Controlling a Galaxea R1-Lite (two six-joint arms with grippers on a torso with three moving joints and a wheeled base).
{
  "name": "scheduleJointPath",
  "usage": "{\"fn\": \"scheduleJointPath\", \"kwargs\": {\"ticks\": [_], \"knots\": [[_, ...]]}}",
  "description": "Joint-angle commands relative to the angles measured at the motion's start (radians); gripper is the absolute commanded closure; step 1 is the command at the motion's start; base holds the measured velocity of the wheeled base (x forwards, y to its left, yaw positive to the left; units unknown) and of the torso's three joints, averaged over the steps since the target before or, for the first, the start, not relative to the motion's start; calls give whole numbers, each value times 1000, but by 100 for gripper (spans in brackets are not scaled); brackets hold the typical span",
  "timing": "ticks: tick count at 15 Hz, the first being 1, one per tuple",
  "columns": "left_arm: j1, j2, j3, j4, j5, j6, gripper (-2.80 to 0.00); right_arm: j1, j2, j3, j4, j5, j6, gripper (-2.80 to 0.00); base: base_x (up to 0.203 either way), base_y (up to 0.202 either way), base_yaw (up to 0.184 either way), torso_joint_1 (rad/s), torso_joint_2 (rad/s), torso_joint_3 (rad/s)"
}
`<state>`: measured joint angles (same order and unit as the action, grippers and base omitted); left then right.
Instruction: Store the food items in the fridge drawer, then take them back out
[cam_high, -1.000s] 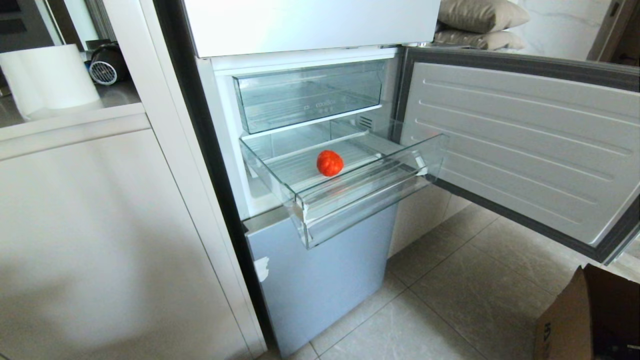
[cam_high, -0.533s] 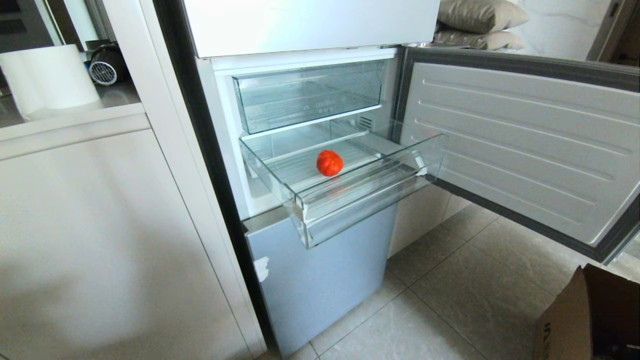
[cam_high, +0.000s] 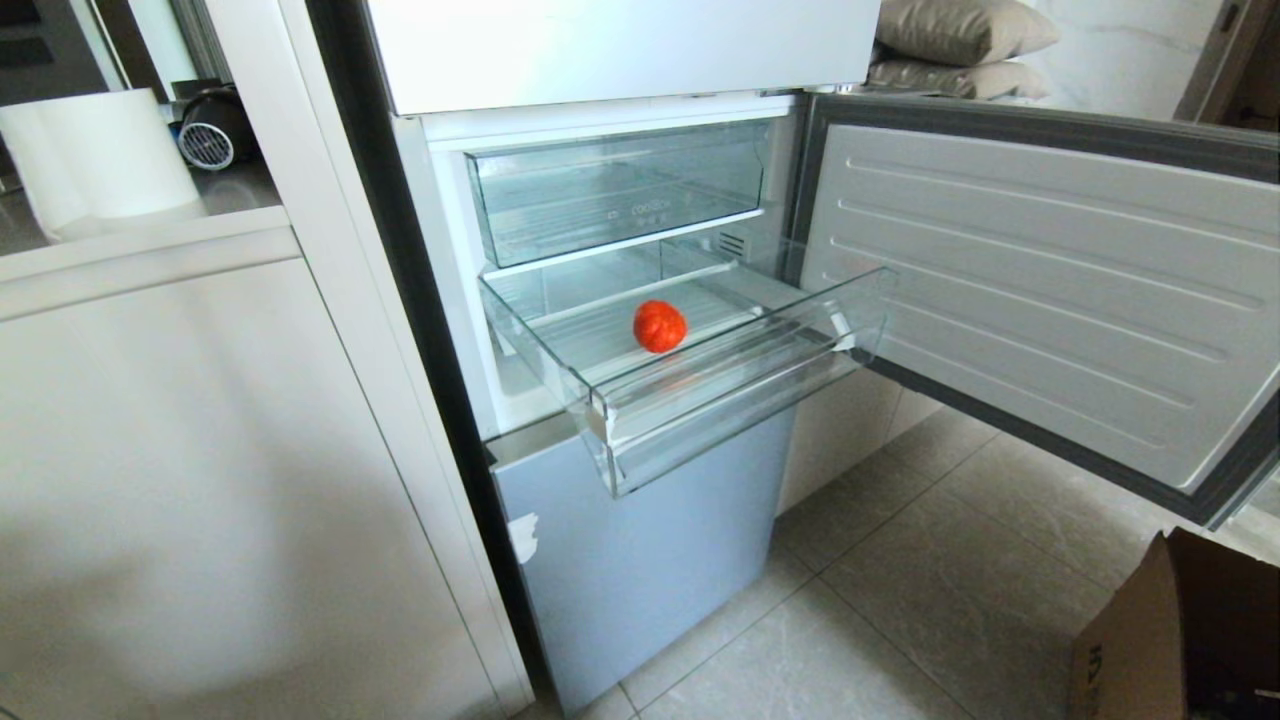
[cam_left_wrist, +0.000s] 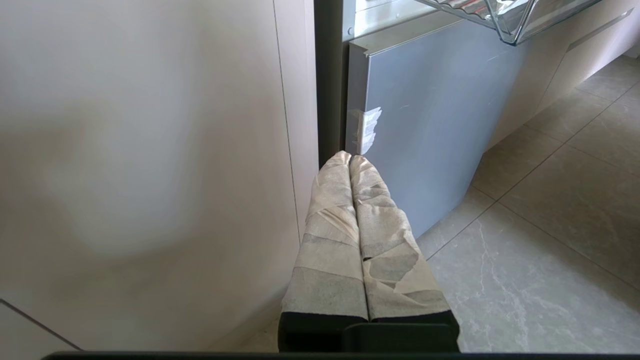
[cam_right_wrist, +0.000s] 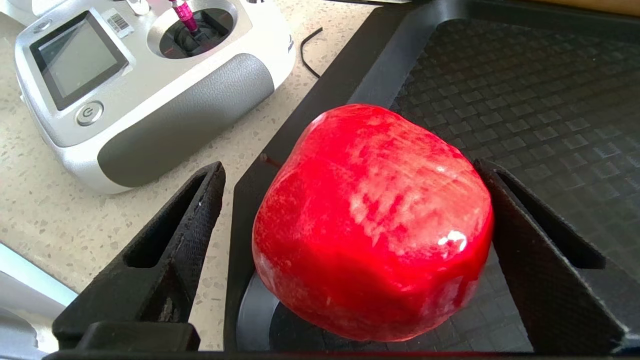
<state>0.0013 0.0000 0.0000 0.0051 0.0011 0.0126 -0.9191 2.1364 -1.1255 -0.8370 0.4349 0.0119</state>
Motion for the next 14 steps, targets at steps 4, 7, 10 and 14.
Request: {"fn": "scheduleJointPath", "kwargs": {"ticks": [4,7,10,14], "knots": [[0,2,0,0,0,0,0,-10,-9,4,-7,2,-1,0,0,0,0,0,0,0],[0,2,0,1,0,0,0,-29,-17,6,-6,3,-4,0,0,0,0,0,0,0],[0,2,0,1,0,0,0,-55,-64,7,-4,2,-4,0,0,0,0,0,0,0],[0,2,0,1,0,0,0,-104,-239,69,15,-17,-5,0,0,0,0,0,0,0]]}}
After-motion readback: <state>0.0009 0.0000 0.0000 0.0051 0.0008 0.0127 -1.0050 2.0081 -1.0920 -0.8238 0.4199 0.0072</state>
